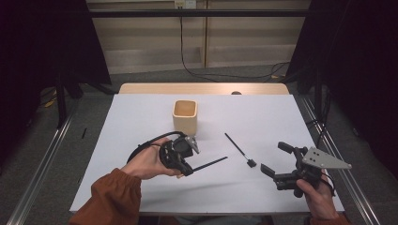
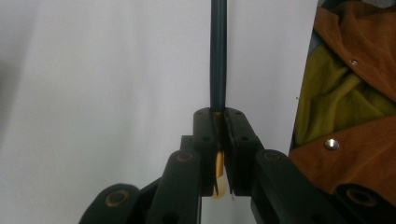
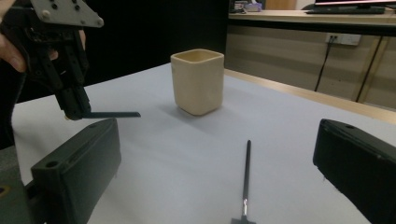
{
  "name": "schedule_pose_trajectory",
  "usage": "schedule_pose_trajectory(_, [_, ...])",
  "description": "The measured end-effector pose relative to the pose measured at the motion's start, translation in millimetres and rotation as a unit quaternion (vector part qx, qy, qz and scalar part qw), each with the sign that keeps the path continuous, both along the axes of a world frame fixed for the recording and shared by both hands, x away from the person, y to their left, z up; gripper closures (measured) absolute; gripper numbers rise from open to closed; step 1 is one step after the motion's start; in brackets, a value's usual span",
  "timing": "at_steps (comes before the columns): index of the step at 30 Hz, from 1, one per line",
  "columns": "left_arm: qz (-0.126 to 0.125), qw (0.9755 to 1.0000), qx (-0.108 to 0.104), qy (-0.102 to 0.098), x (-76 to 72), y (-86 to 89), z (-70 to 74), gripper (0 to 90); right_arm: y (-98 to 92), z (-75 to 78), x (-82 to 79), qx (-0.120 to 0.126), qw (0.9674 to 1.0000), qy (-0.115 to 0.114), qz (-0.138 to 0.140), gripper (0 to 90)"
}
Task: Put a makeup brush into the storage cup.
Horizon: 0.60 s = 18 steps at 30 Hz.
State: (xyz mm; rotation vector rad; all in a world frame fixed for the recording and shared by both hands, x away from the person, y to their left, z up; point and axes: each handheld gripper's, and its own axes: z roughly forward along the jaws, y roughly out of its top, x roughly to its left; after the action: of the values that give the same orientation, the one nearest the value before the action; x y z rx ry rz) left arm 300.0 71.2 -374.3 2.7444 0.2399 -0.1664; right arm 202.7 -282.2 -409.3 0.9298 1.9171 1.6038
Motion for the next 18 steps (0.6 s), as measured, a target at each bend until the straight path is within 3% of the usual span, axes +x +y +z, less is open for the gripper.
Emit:
schedule_pose_trajectory(6, [0.005, 1.0, -0.002, 0.004, -3.6, 1.3, 1.0, 84.3, 6.3, 11.7, 12.2, -0.013, 0.9996, -0.004, 0.023, 0.5])
schedule_pose_trajectory(9, [-0.005, 1.0, 0.004, 0.001, -2.9, 2.8, 2.4, 84.3, 10.1, 14.7, 18.0, -0.013, 0.9993, 0.006, 0.036, 0.5])
schedule_pose_trajectory(13, [0.001, 1.0, 0.001, 0.004, -4.4, 2.7, 1.4, 84.3, 15.5, 17.0, 24.8, -0.026, 0.9982, 0.014, 0.053, 0.7])
schedule_pose_trajectory(18, [-0.012, 0.9999, 0.004, -0.001, -2.9, 2.1, 1.8, 84.3, 21.3, 22.4, 33.8, -0.04, 0.9951, 0.035, 0.083, 0.5])
